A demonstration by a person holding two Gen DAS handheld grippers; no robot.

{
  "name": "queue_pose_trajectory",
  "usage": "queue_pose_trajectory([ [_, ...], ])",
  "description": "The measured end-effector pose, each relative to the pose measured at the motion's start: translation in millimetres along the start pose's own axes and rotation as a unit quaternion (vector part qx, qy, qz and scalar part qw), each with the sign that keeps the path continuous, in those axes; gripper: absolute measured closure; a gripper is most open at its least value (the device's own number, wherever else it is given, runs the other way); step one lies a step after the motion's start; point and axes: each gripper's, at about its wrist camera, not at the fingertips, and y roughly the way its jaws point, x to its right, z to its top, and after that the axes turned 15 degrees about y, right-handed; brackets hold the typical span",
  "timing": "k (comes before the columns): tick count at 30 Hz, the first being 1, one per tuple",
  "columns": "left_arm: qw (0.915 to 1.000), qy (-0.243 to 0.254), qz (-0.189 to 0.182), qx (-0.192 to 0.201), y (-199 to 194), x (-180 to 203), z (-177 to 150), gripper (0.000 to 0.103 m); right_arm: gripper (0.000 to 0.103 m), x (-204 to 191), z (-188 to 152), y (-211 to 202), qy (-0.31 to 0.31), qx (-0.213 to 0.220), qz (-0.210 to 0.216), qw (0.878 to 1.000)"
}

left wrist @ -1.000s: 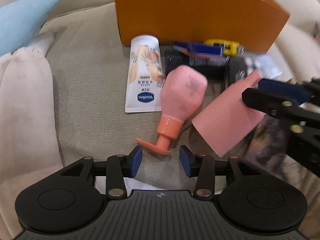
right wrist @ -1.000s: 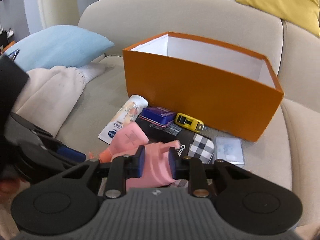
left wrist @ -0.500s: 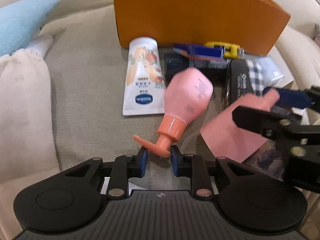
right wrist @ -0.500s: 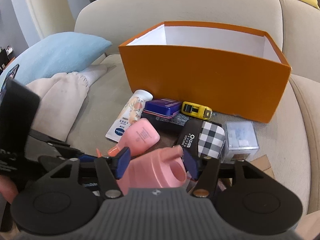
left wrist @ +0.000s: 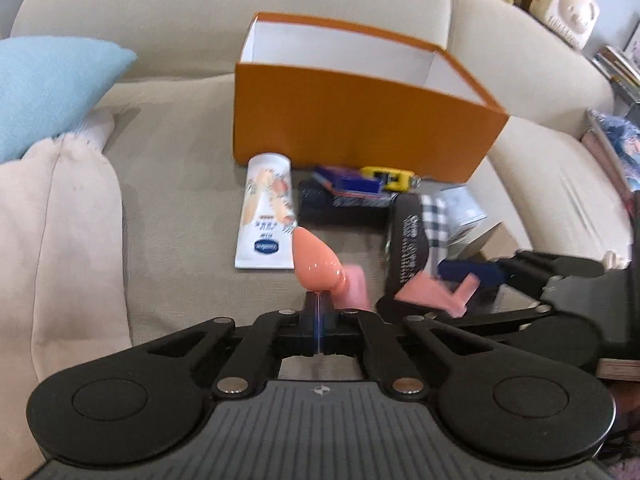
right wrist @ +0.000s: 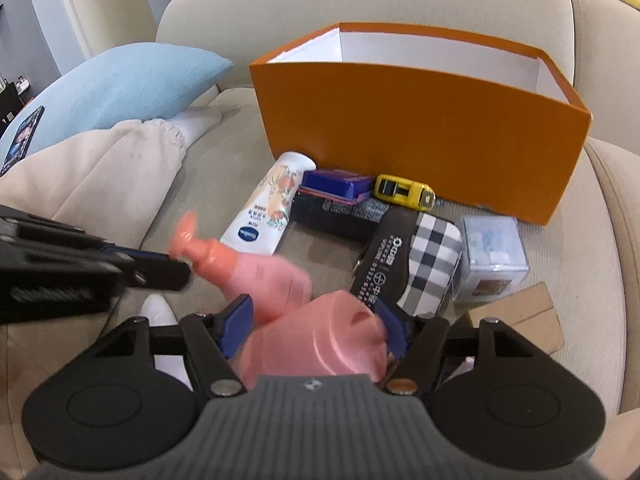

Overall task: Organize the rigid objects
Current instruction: 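Lift the pink bottle with the left tool while the right tool lifts the pink cup toward the box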

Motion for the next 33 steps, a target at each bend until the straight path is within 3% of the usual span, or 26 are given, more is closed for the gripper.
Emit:
queue_pose_trajectory([
  [4,0.9999,-0.005,-0.014,-0.006,12,-1,-1,0.103,0.029,3,-2,3,0.008,-0.016,-0.007,1.000],
  [7,0.9996,-0.021,-0.020,0.004,11,-3,-2,0.094,0.029,6,-4,0,0.011,-0.018,-0.012,1.000],
  [9,0.9992,-0.029,-0.023,0.014,11,-4,-2,0.075,0.029,10,-4,-5,0.017,-0.016,-0.013,1.000],
  [10,0.9990,-0.035,-0.021,0.015,13,-3,-1,0.072,0.029,12,-5,-7,0.021,-0.018,-0.012,1.000],
  [15,0.9986,-0.051,-0.009,-0.012,31,-4,-4,0.071,0.029,15,-5,-5,0.029,-0.025,-0.014,0.999],
  [17,0.9962,-0.082,-0.002,-0.032,35,-10,-7,0.070,0.029,12,-4,-6,0.024,-0.019,-0.012,0.999],
  [22,0.9780,-0.205,0.015,-0.032,29,-38,-25,0.050,0.029,5,-1,-6,0.011,-0.012,-0.012,1.000],
  [25,0.9658,-0.254,0.039,-0.038,31,-52,-29,0.047,0.029,-2,4,-1,0.007,-0.014,-0.005,1.000],
  [29,0.9472,-0.315,0.026,-0.053,44,-64,-35,0.047,0.040,-17,10,8,-0.027,-0.011,-0.016,0.999],
  [33,0.9364,-0.347,0.019,-0.052,56,-70,-38,0.040,0.043,-27,17,19,-0.041,-0.013,-0.012,0.999],
])
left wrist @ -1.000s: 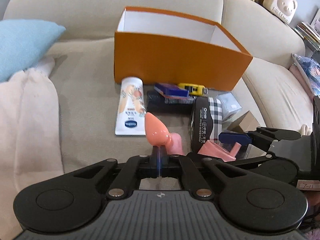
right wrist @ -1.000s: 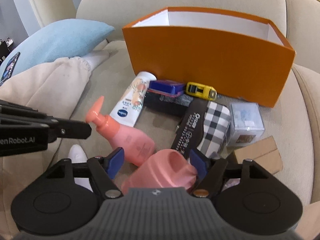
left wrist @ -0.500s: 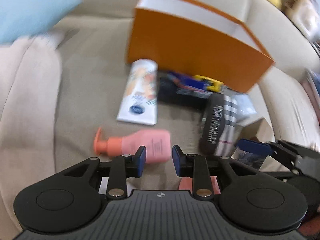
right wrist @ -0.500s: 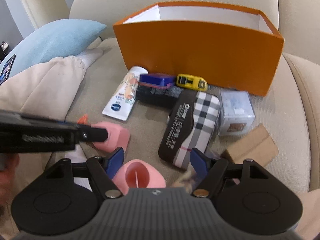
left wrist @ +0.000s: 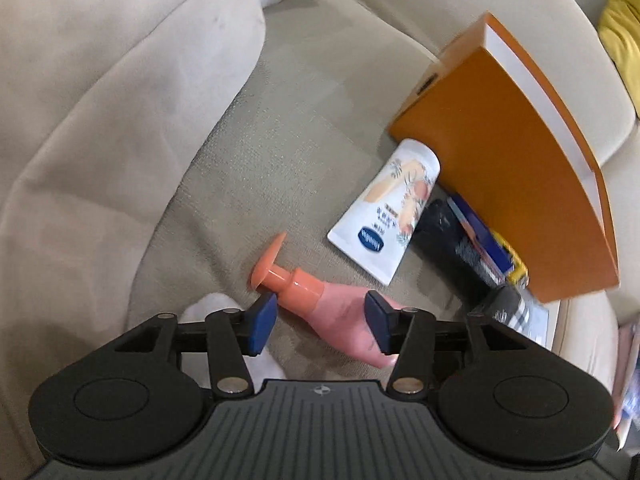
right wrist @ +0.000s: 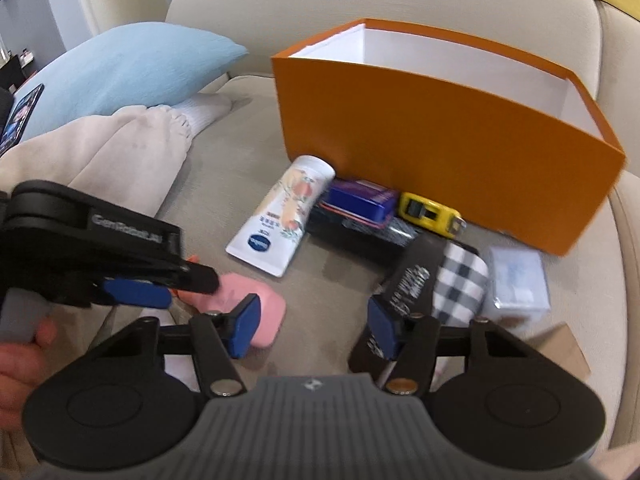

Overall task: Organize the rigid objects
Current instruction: 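Lift the pink bottle with the left tool while the right tool lifts the pink cup toward the box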

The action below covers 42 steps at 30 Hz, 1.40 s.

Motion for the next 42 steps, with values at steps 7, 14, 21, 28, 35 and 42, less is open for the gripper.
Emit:
queue_pose_trajectory([
  [7,0.9984,-0.056,-0.004,-0.003,19,-7,5,0.039,0.054,-15,5,23,-0.033,-0.009,-0.008,0.999],
  [14,0.9995,-0.027,0.008,0.010,28,-2,8,0.067,0.054,-18,6,29,-0.046,-0.003,-0.006,0.999],
  [21,0.9924,0.107,-0.008,0.060,1,25,-3,0.073,0.055,2,11,9,-0.002,0.010,-0.018,1.000],
  [28,0.9574,0.265,0.016,0.113,-30,62,-36,0.075,0.043,36,-2,-38,0.058,0.009,-0.015,0.998],
  [35,0.9547,0.284,0.023,0.087,-29,61,-51,0.075,0.023,41,-23,-59,0.089,-0.022,0.005,0.996],
  [42,0.9580,0.273,0.019,0.086,-32,54,-53,0.075,0.022,23,-38,-48,0.028,-0.036,0.017,0.999],
])
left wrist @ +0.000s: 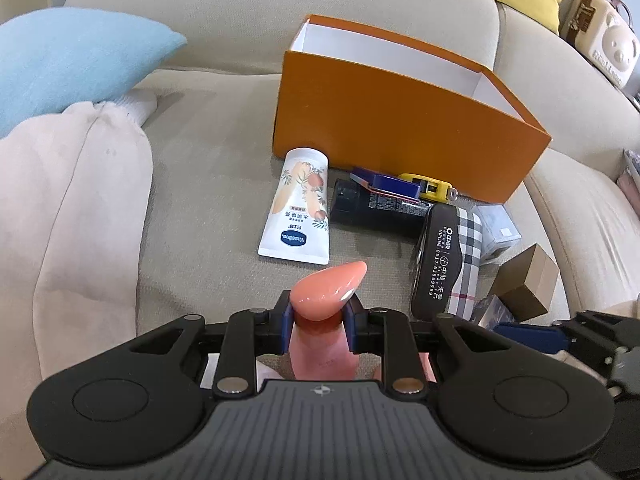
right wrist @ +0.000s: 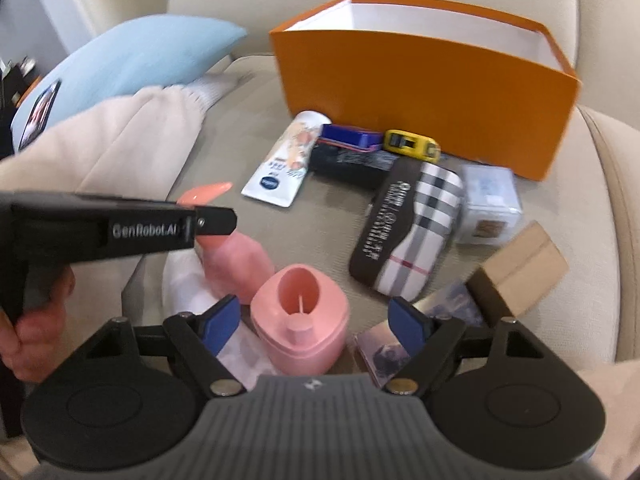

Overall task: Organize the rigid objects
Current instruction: 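Lift the pink bottle with the left tool while the right tool lifts the pink cup toward the box, then lower the pink bottle with the left tool while the right tool lowers the pink cup into the orange box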

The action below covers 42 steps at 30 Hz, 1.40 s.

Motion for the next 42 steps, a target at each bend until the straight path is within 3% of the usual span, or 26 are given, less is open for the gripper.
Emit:
queue_pose_trajectory([
  [7,1.0000,-0.004,-0.004,0.004,0,-2,-1,0.075,0.030,3,-1,19,-0.016,-0.007,0.011,1.000],
  [10,1.0000,0.001,-0.003,0.006,0,-1,-1,0.075,0.042,2,-1,22,-0.018,-0.011,0.012,1.000],
  [16,0.9998,0.008,-0.009,0.014,-6,1,4,0.075,0.043,-2,0,16,-0.031,0.001,0.010,0.999],
  [21,0.9982,0.009,-0.027,0.053,-29,2,23,0.075,0.043,-2,16,0,-0.036,0.021,0.019,0.999],
  [29,0.9893,0.028,-0.050,0.134,-67,-9,94,0.075,0.043,-8,83,-36,-0.059,0.088,0.037,0.994],
  [35,0.9801,0.049,-0.047,0.187,-65,-28,163,0.075,0.043,-10,153,-50,-0.067,0.150,0.040,0.986],
  [39,0.9779,0.097,-0.050,0.178,-31,-38,205,0.075,0.043,-11,201,-37,-0.078,0.165,0.033,0.983],
  [42,0.9760,0.141,-0.048,0.159,4,-40,225,0.075,0.043,-11,233,-10,-0.091,0.148,0.023,0.984],
])
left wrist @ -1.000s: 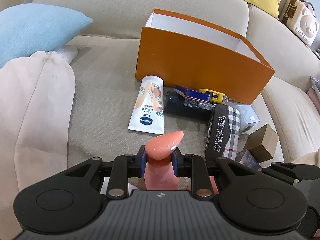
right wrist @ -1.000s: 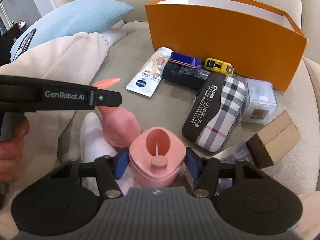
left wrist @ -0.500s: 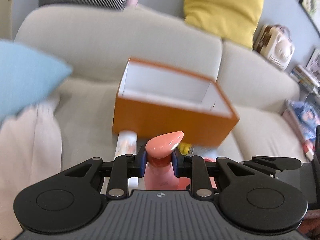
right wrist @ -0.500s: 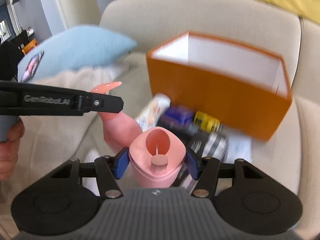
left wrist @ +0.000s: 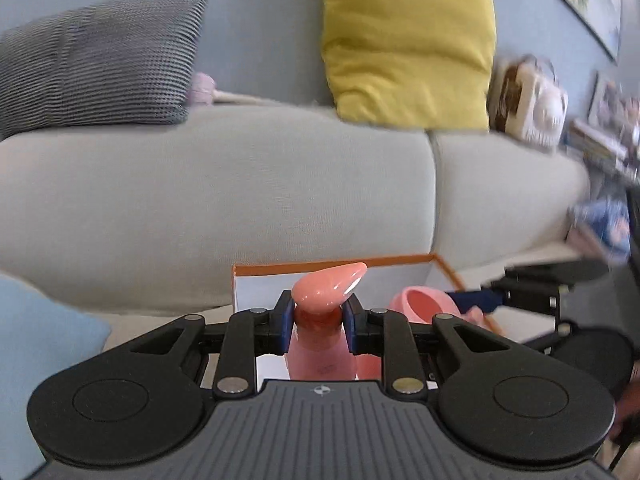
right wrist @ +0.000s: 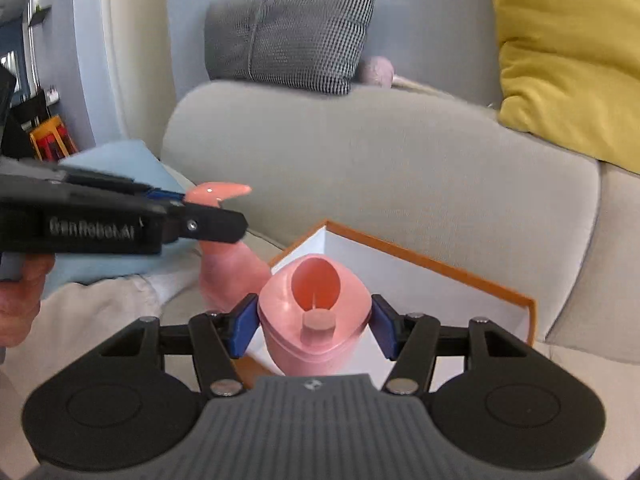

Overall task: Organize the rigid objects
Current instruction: 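Lower the pink bottle with the left tool while the right tool lowers the pink cup into the orange box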

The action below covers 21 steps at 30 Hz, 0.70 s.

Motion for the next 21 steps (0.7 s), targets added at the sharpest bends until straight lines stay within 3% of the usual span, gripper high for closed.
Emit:
queue_pose_trajectory([
  [5,0.9976,-0.024,-0.054,-0.036,59,-38,-7,0.075,0.043,20,16,72,-0.010,-0.057,-0.013,0.998],
  [10,0.9930,-0.013,-0.087,-0.079,107,-61,-16,0.075,0.043,36,25,136,-0.020,-0.112,-0.005,0.994],
  [14,0.9908,0.009,-0.080,-0.109,135,-64,-20,0.075,0.043,41,22,177,-0.042,-0.140,0.004,0.989],
  [21,0.9915,0.055,-0.062,-0.101,157,-56,-24,0.075,0.043,48,24,215,-0.088,-0.139,0.005,0.986],
])
